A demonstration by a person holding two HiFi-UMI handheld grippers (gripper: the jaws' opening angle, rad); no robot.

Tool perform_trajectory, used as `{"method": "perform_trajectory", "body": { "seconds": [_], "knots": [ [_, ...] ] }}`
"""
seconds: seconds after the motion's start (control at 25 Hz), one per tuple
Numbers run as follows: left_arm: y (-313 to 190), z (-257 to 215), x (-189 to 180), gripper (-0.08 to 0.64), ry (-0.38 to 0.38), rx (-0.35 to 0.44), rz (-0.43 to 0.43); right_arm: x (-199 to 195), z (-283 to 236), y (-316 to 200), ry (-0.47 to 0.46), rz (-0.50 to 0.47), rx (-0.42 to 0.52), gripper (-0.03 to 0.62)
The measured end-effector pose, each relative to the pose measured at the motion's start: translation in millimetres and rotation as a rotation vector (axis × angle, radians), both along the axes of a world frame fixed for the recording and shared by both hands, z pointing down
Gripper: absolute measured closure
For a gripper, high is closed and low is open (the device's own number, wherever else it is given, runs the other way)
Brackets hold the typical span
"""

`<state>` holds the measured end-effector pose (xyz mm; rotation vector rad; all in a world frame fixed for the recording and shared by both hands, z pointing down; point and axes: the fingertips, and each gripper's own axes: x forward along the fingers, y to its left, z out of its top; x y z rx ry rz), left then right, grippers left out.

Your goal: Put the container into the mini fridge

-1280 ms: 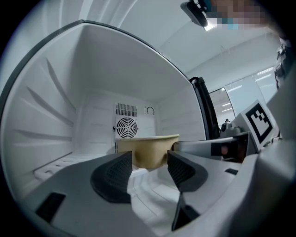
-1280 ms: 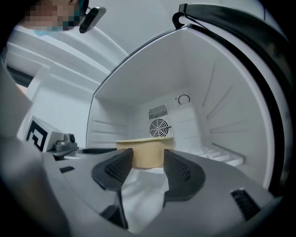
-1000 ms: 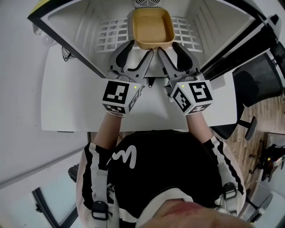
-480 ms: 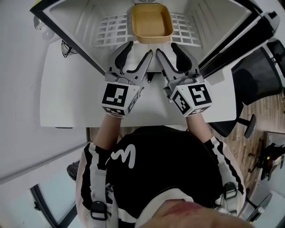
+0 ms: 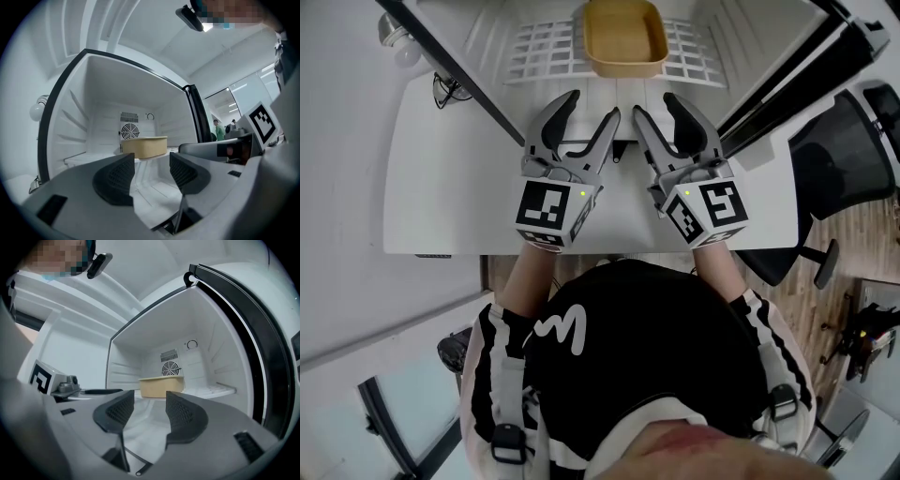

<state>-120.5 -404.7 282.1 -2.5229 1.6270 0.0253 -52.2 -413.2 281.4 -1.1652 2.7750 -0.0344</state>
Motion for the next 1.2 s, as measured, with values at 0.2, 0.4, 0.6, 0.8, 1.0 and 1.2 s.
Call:
{"method": "perform_trajectory", "body": {
  "seconds": [0.2,0.4,0.6,0.8,1.0,1.2],
  "knots": [
    [10.1,-0.1,-2.2,0.328,0.008,0.009,-0.014,1.2,1.7,11.0,0.001,-0.007,0.001,0.39],
    [22.7,0.7,0.1,0.328,0.01,0.019,-0.018,4.8,3.7,24.0,0.001,-0.013,-0.003,0.39],
    [33.4,6.7,3.1,0.328,0.001,0.016,-0.017,5.2,9.2,36.4,0.019,-0.036,-0.003,0.39],
    [43.2,12.2,2.4,0.328,0.005,0.015,-0.017,6.4,18.3,45.8,0.03,-0.051,-0.012,0.391],
    [51.2,20.5,3.1,0.33,0.014,0.01,-0.008,7.9,27.3,52.3,0.045,-0.061,-0.022,0.408],
    [58.4,34.6,7.6,0.364,0.011,-0.015,0.008,9.1,37.6,58.2,0.05,-0.068,-0.038,0.444]
  ]
}}
